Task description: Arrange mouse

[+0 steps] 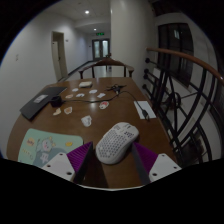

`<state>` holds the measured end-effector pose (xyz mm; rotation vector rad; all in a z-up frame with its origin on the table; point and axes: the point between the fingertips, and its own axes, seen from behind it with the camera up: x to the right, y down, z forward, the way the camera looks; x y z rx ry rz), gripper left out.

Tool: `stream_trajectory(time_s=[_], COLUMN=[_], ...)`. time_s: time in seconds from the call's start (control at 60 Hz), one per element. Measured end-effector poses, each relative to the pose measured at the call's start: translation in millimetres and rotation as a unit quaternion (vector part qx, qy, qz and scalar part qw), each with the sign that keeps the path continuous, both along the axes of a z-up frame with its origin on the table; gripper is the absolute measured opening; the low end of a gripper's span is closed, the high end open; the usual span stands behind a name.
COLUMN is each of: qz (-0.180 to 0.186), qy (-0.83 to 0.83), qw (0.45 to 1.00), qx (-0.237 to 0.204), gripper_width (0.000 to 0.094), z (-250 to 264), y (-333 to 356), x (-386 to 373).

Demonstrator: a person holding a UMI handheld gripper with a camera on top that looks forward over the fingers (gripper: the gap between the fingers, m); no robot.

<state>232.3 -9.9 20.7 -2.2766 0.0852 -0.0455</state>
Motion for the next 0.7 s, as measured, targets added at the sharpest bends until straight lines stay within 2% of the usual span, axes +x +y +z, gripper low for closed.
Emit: stream_trajectory(time_s=[0.117, 0.133, 0.183, 0.233, 0.267, 0.283, 0.333, 0.383, 0.433, 0.483, 0.617, 0.7], qz=[-0.016, -0.02, -0.027, -0.03, -0.028, -0.026, -0.018, -0.024, -0.047, -0.05, -0.003, 0.036], qy=[-0.006, -0.006, -0.006, 0.011, 0.014, 0.016, 0.021, 0.013, -0.003, -0.018, 0.003, 0.024], qw=[1.0, 1.0, 1.0, 0.999, 0.999, 0.999, 0.999, 1.0, 0.999, 0.998, 0.993, 0.99], qx=[0.003, 0.005, 0.011, 0.013, 0.011, 0.013, 0.016, 0.014, 0.017, 0.041, 0.119, 0.131], gripper_width=[0.0778, 0.0753, 0.0559, 0.0465, 0.0454, 0.0408, 0.0364, 0.0345, 0.0349, 0.0347, 0.0347, 0.0348], z=[4.2, 5.4, 7.8, 5.8, 7.7, 9.7, 18.7, 10.6, 23.1, 41.2, 122.9, 137.4], y=[25.9, 26.7, 28.7, 35.8, 33.2, 31.7, 19.5, 23.1, 4.6, -5.7, -47.0, -65.6], x=[12.5, 16.5, 24.1, 17.2, 17.4, 19.0, 30.3, 26.5, 43.1, 44.5, -29.9, -92.1])
